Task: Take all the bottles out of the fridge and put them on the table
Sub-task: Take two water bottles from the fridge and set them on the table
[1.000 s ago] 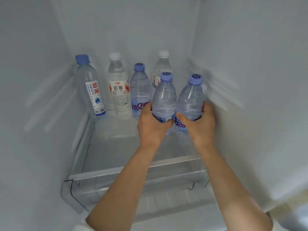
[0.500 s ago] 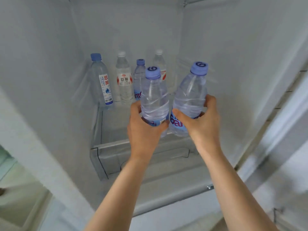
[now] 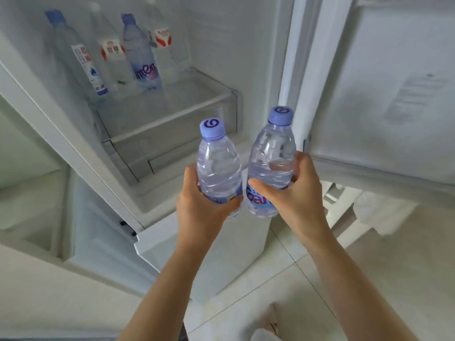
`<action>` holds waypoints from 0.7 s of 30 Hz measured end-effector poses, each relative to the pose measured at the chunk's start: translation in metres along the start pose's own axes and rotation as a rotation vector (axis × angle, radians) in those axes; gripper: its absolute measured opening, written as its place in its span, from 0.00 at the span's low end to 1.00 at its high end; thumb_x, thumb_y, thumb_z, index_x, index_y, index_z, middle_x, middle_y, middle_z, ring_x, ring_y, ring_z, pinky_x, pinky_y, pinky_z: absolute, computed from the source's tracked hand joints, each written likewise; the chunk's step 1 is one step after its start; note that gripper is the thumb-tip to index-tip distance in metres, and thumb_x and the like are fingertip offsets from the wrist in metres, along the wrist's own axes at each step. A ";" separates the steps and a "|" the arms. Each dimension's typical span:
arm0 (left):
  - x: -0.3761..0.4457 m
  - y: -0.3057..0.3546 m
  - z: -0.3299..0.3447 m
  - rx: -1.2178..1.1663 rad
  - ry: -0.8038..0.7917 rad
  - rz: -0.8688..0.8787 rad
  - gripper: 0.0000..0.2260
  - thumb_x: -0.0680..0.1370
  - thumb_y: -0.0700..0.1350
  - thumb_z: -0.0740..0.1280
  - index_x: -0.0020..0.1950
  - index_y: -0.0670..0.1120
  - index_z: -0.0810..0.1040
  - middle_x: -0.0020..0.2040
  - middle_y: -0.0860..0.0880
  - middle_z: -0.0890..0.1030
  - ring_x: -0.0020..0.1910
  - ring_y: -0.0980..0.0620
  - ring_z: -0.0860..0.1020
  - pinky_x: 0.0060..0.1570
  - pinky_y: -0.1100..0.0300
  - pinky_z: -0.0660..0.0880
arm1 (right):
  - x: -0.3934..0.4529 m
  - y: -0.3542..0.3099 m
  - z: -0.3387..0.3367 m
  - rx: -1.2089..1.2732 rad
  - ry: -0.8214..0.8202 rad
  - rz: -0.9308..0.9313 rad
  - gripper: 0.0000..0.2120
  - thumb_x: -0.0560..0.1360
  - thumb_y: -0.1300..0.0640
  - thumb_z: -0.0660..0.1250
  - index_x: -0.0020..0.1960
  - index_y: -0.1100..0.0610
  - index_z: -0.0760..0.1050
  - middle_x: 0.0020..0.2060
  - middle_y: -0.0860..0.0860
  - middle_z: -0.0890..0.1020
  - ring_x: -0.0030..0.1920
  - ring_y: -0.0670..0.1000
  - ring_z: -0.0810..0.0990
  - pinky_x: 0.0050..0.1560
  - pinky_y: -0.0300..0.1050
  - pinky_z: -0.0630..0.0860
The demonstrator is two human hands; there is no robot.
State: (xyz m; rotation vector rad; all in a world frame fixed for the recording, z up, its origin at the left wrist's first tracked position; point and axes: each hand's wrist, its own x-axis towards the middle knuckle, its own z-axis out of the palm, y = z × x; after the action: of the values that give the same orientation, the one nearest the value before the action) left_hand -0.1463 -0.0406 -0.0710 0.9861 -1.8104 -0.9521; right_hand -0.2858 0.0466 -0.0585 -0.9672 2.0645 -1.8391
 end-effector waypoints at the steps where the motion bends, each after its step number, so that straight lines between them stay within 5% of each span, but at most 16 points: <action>1: -0.013 -0.001 0.005 0.001 -0.043 -0.004 0.33 0.58 0.45 0.83 0.59 0.50 0.72 0.49 0.59 0.80 0.47 0.59 0.80 0.44 0.61 0.78 | -0.013 0.006 -0.013 -0.018 0.015 0.028 0.30 0.57 0.51 0.81 0.54 0.51 0.71 0.45 0.43 0.82 0.44 0.42 0.82 0.44 0.38 0.78; 10: -0.130 0.009 0.085 0.039 -0.402 -0.028 0.33 0.59 0.45 0.82 0.56 0.58 0.67 0.43 0.68 0.76 0.44 0.72 0.76 0.39 0.73 0.72 | -0.120 0.062 -0.146 -0.193 0.182 0.252 0.34 0.58 0.51 0.82 0.58 0.52 0.70 0.46 0.42 0.80 0.44 0.42 0.81 0.42 0.32 0.77; 15: -0.200 0.027 0.146 0.052 -0.553 -0.006 0.32 0.60 0.46 0.82 0.55 0.55 0.67 0.42 0.64 0.75 0.41 0.64 0.77 0.37 0.78 0.70 | -0.170 0.092 -0.233 -0.282 0.283 0.368 0.34 0.57 0.51 0.82 0.58 0.55 0.71 0.46 0.45 0.80 0.44 0.43 0.81 0.39 0.28 0.75; 19: -0.273 0.053 0.209 0.009 -0.673 -0.041 0.30 0.63 0.46 0.81 0.56 0.54 0.67 0.43 0.64 0.74 0.43 0.71 0.75 0.37 0.80 0.69 | -0.211 0.113 -0.321 -0.321 0.351 0.446 0.35 0.58 0.50 0.82 0.60 0.56 0.71 0.49 0.48 0.81 0.46 0.48 0.81 0.44 0.33 0.76; 21: -0.295 0.061 0.230 -0.017 -0.724 -0.082 0.30 0.63 0.46 0.81 0.59 0.51 0.69 0.45 0.64 0.75 0.43 0.67 0.77 0.37 0.81 0.69 | -0.224 0.121 -0.349 -0.333 0.358 0.479 0.35 0.58 0.50 0.81 0.61 0.56 0.71 0.50 0.49 0.81 0.47 0.49 0.81 0.46 0.35 0.76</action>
State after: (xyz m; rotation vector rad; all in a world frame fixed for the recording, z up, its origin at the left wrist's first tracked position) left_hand -0.2720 0.2965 -0.1910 0.7534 -2.3458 -1.5071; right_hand -0.3495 0.4611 -0.1624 -0.1583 2.5814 -1.5240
